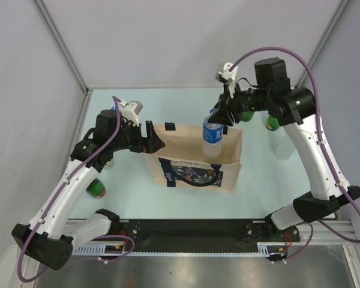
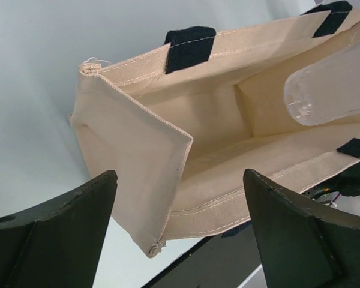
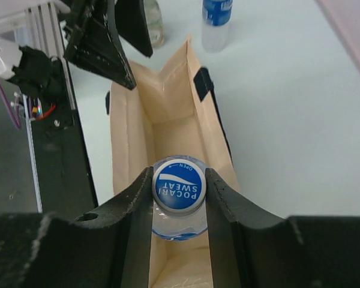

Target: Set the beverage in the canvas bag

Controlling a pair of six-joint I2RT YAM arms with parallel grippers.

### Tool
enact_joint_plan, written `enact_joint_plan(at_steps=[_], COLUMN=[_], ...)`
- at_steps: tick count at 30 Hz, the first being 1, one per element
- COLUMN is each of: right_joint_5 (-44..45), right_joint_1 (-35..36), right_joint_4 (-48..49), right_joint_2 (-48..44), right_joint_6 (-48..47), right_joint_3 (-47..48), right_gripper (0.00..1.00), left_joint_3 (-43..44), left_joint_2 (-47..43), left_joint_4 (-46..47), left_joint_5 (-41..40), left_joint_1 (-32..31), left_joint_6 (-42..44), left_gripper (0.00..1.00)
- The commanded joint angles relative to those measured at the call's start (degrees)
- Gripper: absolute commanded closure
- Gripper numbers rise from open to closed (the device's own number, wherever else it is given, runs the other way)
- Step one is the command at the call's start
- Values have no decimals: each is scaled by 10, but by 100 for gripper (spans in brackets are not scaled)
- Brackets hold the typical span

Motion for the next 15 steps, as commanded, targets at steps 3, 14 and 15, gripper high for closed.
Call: enact_joint_plan(at_steps=[3, 14, 15], right_joint_5=[42, 116, 120], right_joint_1=[21, 24, 23], right_joint_4=[32, 104, 112], right_joint_2=[-16, -65, -67], right_joint_6=[-92, -194, -196], right_joint_3=[-77, -309, -321], right_gripper=[100, 100, 100], left_joint_3=[-8, -19, -17], left_joint_2=[9, 21, 24], left_joint_4=[-2, -3, -2], left_joint_5=[-6, -2, 3], left_joint_1=[-11, -12, -12], left_joint_6=[21, 32, 32], left_gripper=[14, 62, 64])
